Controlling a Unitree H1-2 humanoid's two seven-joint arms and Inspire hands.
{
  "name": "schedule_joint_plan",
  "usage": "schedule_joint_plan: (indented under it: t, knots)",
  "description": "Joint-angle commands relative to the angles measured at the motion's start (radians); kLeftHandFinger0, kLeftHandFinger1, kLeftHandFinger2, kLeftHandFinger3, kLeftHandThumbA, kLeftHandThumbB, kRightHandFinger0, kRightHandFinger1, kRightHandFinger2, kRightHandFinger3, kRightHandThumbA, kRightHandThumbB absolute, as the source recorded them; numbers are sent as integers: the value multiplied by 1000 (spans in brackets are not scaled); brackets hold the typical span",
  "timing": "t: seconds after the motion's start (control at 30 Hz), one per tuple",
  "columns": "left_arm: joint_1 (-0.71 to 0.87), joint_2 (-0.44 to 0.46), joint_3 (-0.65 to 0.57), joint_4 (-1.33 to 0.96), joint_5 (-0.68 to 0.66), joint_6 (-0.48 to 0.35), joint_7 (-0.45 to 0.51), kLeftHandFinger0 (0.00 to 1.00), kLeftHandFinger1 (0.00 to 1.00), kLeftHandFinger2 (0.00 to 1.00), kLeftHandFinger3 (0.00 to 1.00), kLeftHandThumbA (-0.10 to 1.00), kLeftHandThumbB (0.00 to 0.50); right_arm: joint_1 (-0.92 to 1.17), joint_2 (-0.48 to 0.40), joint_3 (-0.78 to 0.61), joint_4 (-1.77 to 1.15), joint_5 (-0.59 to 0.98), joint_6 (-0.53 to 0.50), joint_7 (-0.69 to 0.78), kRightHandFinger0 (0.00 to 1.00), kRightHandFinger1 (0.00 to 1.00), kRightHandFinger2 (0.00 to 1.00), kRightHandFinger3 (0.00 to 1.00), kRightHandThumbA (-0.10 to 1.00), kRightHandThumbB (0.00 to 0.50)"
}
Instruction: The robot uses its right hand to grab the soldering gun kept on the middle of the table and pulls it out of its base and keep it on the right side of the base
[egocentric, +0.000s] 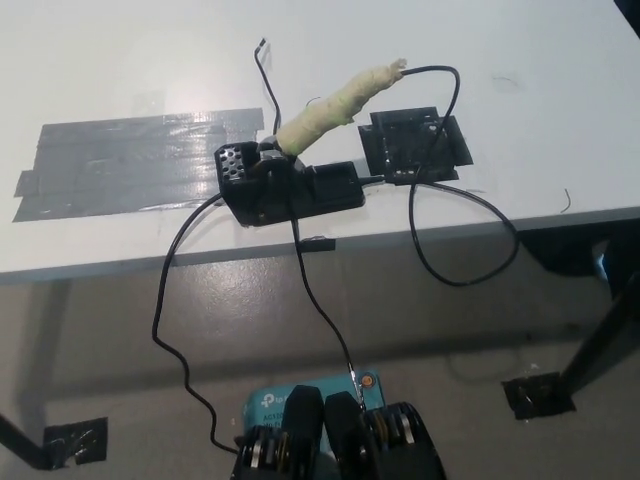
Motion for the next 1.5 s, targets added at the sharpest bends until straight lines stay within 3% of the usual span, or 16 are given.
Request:
schedule_joint_plan:
  t: [0.0, 0.1, 0.13, 0.2, 0.23, 0.3, 0.37, 0.43, 0.57, 0.7, 0.8, 0.9, 1.07, 1.17, 1.23, 1.47]
  knots:
    - [-12, 12, 26, -12, 41, 18, -56, 1000, 1000, 1000, 1000, 646, 137, -95, 15, -148, -100, -24, 16, -86, 1000, 1000, 1000, 1000, 602, 334]
    - [-13, 5, 40, -11, 53, 18, -70, 1000, 1000, 1000, 1000, 653, 134, -220, 32, -224, -157, -46, 16, -37, 1000, 1000, 1000, 1000, 552, 308]
    - [-14, 3, 44, -9, 60, 18, -76, 1000, 1000, 1000, 1000, 661, 140, -277, 38, -237, -175, -50, 16, -30, 1000, 1000, 1000, 1000, 562, 359]
    - [-17, -3, 53, -6, 69, 18, -83, 1000, 1000, 1000, 1000, 663, 139, -404, 51, -246, -194, -22, 16, -20, 1000, 1000, 1000, 1000, 570, 374]
    - [-17, -6, 59, -5, 67, 18, -85, 1000, 1000, 1000, 1000, 657, 142, -451, 62, -243, -188, -33, 16, 0, 1000, 1000, 1000, 1000, 634, 431]
    - [-18, -11, 71, -4, 76, 18, -95, 1000, 1000, 1000, 1000, 662, 146, -531, 75, -228, -181, -56, 16, 33, 1000, 1000, 1000, 1000, 660, 446]
    - [-14, -7, 76, -8, 86, 18, -102, 1000, 1000, 1000, 1000, 672, 133, -691, 97, -151, -153, -85, 16, 73, 1000, 1000, 1000, 1000, 523, 433]
    - [-7, -11, 83, -6, 79, 18, -102, 1000, 1000, 1000, 1000, 665, 127, -787, 112, -72, -127, -149, 16, 115, 1000, 1000, 1000, 1000, 539, 441]
    - [-8, -21, 85, 9, 84, 18, -96, 1000, 1000, 1000, 1000, 650, 126, -952, 149, 122, -39, -219, 16, 127, 1000, 1000, 1000, 1000, 557, 393]
    - [-3, -27, 91, 12, 85, 18, -84, 1000, 1000, 1000, 1000, 634, 125, -1110, 196, 315, 99, -266, 16, 168, 1000, 1000, 1000, 1000, 480, 376]
    - [2, -54, 127, 14, 22, 17, -47, 990, 1000, 1000, 1000, 593, 135, -1200, 197, 436, 166, -316, -7, 196, 1000, 1000, 1000, 1000, 497, 382]
    - [10, -97, 183, 14, -20, 17, -22, 934, 959, 1000, 1000, 579, 144, -1261, 217, 500, 239, -333, -59, 186, 1000, 1000, 1000, 1000, 441, 388]
    - [25, -208, 325, 53, -119, -111, 29, 869, 984, 1000, 1000, 562, 144, -1370, 247, 602, 345, -390, -105, 188, 1000, 1000, 1000, 1000, 474, 395]
    - [24, -268, 403, 54, -167, -114, 43, 915, 1000, 1000, 1000, 604, 217, -1406, 258, 645, 395, -420, -154, 187, 1000, 1000, 1000, 1000, 463, 382]
    - [22, -318, 462, 54, -199, -130, 67, 903, 990, 1000, 1000, 593, 232, -1437, 266, 684, 430, -451, -189, 194, 1000, 1000, 1000, 1000, 448, 391]
    - [-1, -395, 566, 66, -263, -122, 87, 885, 960, 1000, 1000, 607, 171, -1480, 282, 704, 457, -508, -201, 196, 1000, 1000, 1000, 1000, 496, 381]
